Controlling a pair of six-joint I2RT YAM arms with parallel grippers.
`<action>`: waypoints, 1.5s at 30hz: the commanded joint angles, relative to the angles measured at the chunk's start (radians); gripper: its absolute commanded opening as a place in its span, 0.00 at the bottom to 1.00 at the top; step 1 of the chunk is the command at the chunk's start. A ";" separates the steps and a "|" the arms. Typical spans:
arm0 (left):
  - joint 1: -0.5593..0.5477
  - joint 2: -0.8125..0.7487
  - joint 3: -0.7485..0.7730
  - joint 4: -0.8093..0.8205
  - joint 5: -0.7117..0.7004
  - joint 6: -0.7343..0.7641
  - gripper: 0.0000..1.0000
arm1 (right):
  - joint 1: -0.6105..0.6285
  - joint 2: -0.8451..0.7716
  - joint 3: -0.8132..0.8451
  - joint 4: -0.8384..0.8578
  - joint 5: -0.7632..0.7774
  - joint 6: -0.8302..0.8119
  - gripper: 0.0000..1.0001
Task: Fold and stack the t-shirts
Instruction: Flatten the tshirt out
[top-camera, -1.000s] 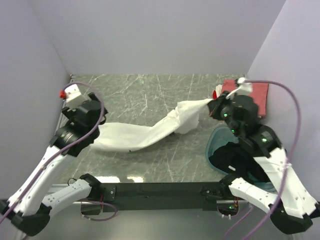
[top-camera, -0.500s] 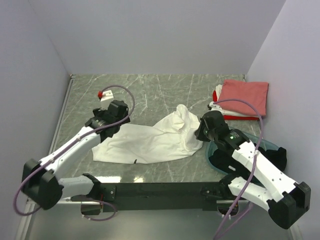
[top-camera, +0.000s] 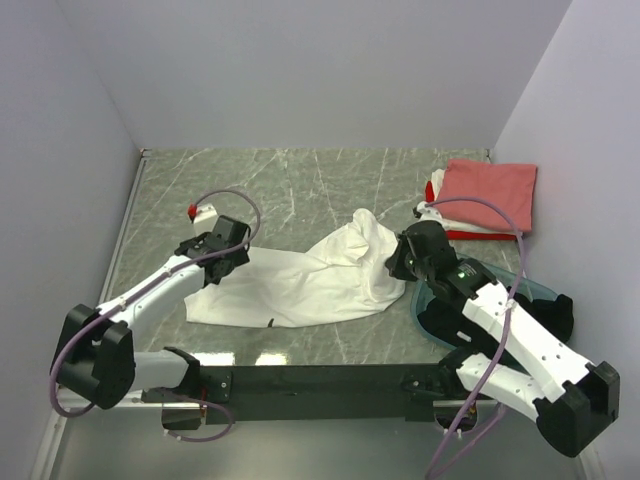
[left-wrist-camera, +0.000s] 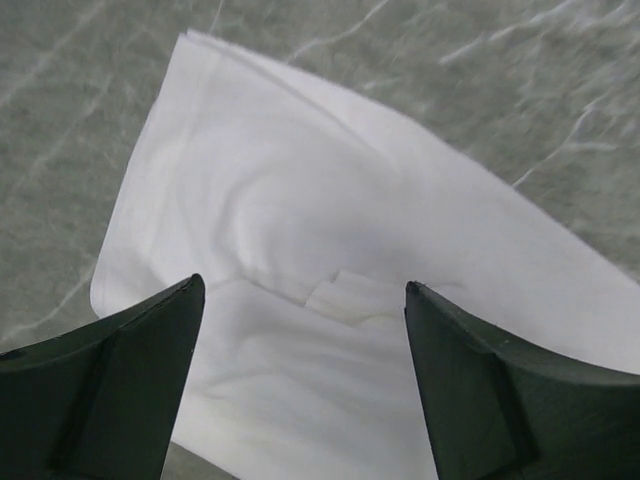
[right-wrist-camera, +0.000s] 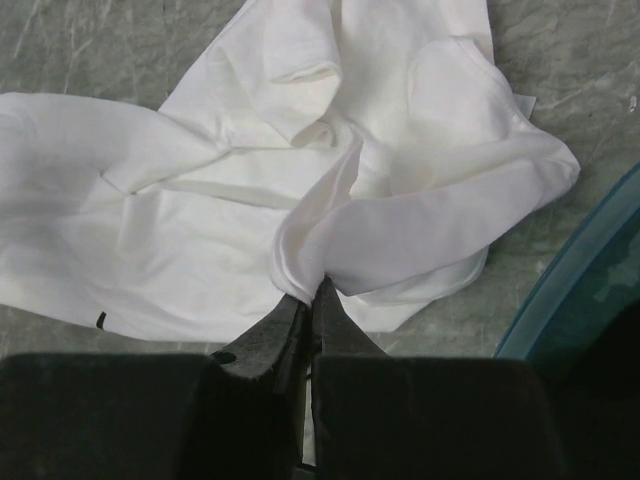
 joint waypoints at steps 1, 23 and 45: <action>0.002 0.029 -0.030 0.010 0.031 -0.083 0.86 | 0.005 0.017 -0.001 0.062 -0.010 -0.001 0.00; 0.048 0.089 -0.074 0.096 0.132 -0.024 0.01 | 0.005 0.027 0.026 0.055 0.009 -0.016 0.00; 0.320 -0.152 0.504 0.105 0.157 0.122 0.01 | -0.128 0.114 0.965 -0.243 0.102 -0.174 0.00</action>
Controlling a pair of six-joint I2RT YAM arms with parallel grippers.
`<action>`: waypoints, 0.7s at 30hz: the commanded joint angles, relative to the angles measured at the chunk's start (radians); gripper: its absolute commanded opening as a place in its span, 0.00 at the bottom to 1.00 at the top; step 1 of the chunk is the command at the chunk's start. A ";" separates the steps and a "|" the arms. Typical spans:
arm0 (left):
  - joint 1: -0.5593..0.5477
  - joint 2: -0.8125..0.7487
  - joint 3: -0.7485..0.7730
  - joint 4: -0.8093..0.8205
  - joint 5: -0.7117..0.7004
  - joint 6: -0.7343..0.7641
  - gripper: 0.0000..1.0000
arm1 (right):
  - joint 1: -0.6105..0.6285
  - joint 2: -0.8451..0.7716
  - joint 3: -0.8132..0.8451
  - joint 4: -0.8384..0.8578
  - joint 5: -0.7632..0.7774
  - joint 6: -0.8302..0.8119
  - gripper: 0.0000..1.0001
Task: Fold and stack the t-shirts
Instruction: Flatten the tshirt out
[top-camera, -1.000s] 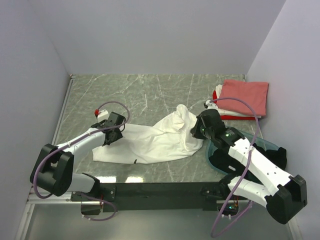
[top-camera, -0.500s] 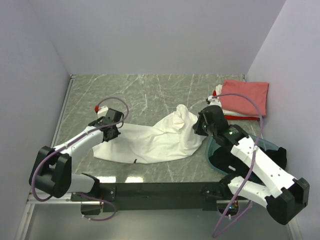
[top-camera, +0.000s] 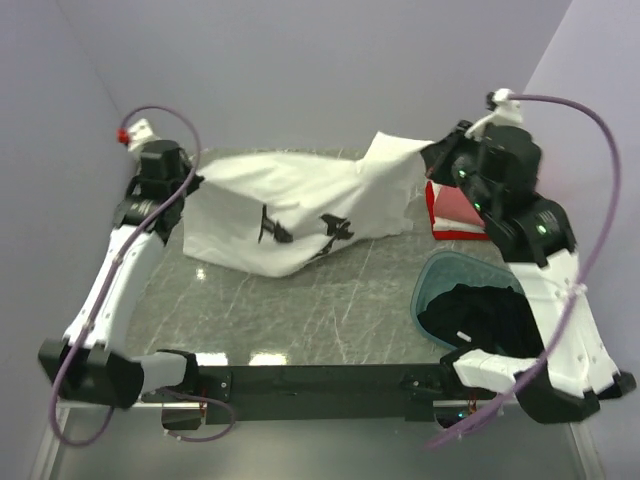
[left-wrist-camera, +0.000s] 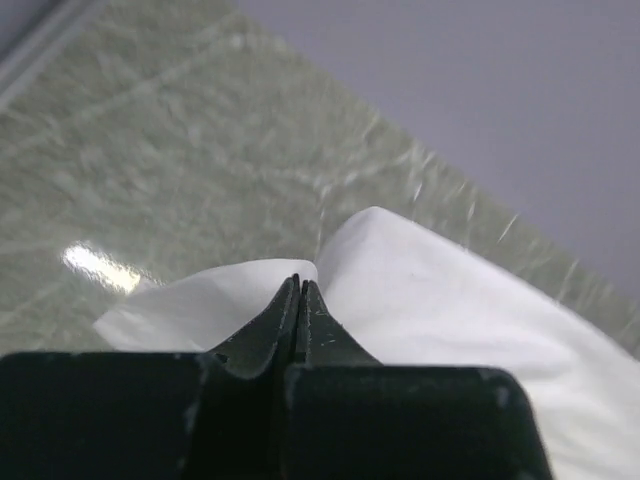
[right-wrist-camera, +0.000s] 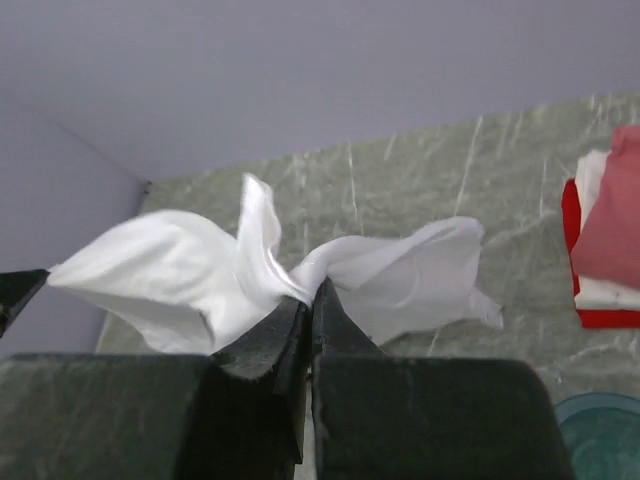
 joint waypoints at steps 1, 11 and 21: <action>0.055 -0.188 -0.062 0.063 -0.096 -0.002 0.00 | -0.004 -0.151 0.007 -0.026 0.022 -0.019 0.00; 0.146 -0.162 -0.524 0.131 0.091 -0.128 0.27 | 0.145 -0.400 -0.716 0.110 -0.070 0.174 0.00; 0.134 -0.296 -0.621 0.161 0.143 -0.124 0.73 | 0.361 -0.323 -0.876 0.154 0.010 0.248 0.00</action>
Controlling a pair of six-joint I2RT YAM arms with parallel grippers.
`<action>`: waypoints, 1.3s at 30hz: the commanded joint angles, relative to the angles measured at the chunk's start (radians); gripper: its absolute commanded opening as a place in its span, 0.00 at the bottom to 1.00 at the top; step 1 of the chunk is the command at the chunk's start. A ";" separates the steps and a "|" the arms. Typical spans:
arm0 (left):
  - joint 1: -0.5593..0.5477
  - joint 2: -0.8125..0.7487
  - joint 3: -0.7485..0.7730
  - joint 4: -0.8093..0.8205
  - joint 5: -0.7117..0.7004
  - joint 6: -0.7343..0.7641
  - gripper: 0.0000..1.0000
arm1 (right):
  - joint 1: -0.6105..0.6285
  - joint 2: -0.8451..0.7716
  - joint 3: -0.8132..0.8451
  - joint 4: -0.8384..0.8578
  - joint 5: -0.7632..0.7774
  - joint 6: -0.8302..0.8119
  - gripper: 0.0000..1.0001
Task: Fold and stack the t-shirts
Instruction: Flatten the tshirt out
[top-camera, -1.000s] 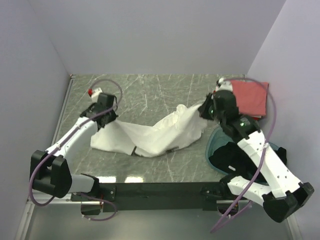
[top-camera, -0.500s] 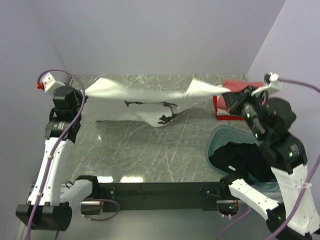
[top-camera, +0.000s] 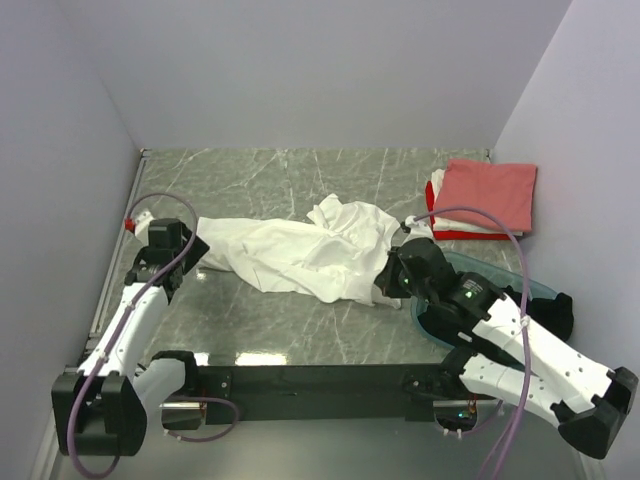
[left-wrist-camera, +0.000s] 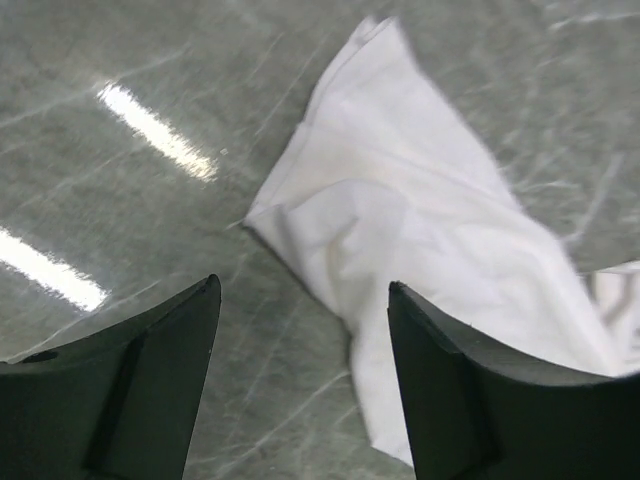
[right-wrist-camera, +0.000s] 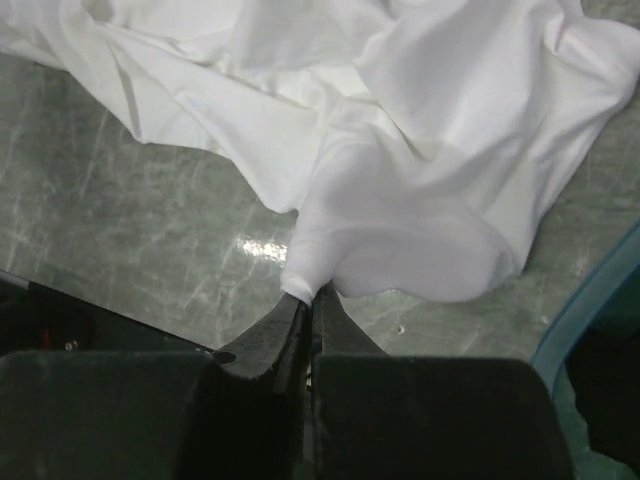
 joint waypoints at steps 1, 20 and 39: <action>-0.020 -0.031 0.038 0.070 0.046 0.017 0.72 | 0.026 0.018 0.034 0.089 0.059 0.027 0.00; -0.332 0.547 0.357 0.025 -0.132 0.125 0.64 | 0.071 0.126 -0.008 0.179 0.030 0.038 0.00; -0.338 0.612 0.380 -0.018 -0.186 0.133 0.00 | 0.069 0.139 -0.012 0.161 0.086 0.019 0.00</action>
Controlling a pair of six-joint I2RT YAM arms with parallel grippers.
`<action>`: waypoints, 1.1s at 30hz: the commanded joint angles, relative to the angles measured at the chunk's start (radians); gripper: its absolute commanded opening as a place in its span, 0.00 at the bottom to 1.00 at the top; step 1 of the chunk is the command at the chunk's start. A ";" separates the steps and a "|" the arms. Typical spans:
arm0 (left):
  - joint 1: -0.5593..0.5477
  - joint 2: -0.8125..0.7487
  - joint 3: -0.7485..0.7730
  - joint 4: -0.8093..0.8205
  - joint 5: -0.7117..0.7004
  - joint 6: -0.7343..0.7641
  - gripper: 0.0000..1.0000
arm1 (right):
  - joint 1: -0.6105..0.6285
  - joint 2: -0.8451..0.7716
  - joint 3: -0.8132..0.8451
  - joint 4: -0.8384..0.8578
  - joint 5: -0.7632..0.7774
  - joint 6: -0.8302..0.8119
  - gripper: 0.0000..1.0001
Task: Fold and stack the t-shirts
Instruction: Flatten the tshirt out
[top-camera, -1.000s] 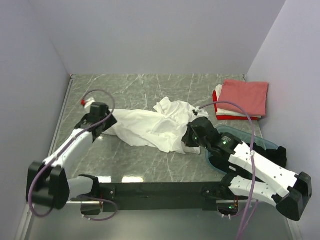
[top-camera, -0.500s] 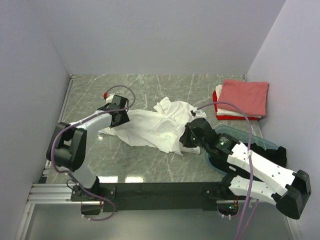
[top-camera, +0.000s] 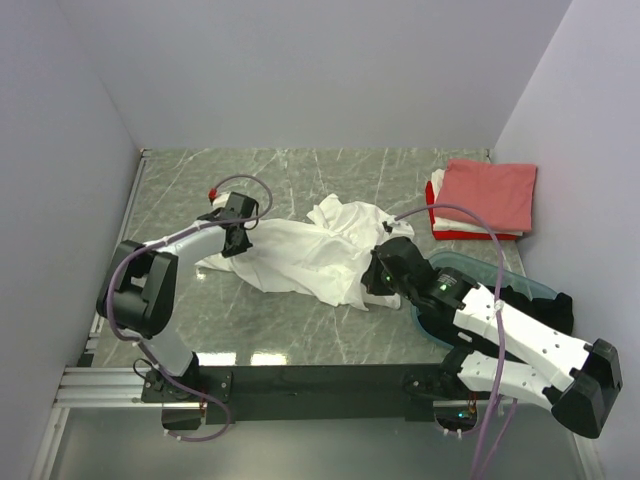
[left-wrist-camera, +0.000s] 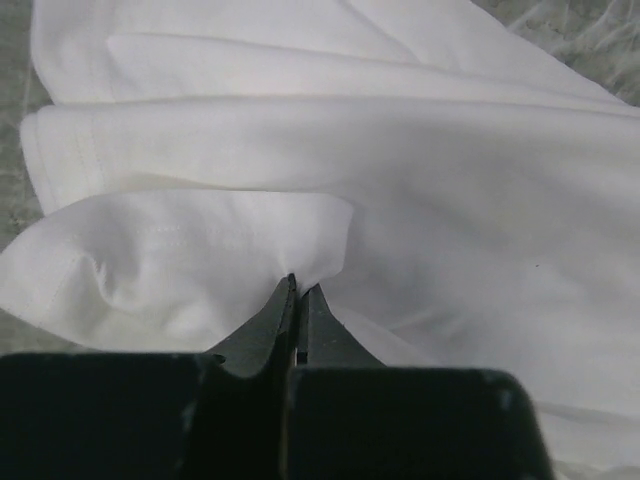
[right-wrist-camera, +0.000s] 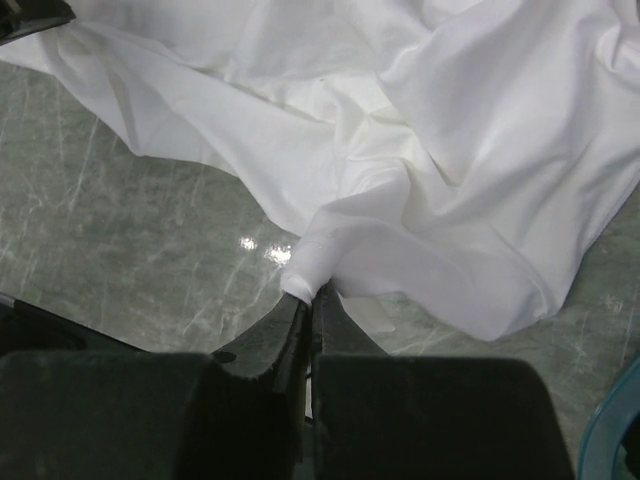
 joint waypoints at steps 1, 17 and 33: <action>-0.005 -0.079 0.035 -0.033 -0.046 0.014 0.01 | 0.005 0.008 0.032 -0.010 0.057 -0.011 0.00; 0.231 -0.583 0.039 -0.113 0.081 -0.015 0.01 | -0.033 -0.021 0.179 -0.126 0.210 -0.072 0.00; 0.241 -0.715 0.659 -0.432 -0.034 0.118 0.01 | -0.038 0.049 0.987 -0.318 0.370 -0.287 0.00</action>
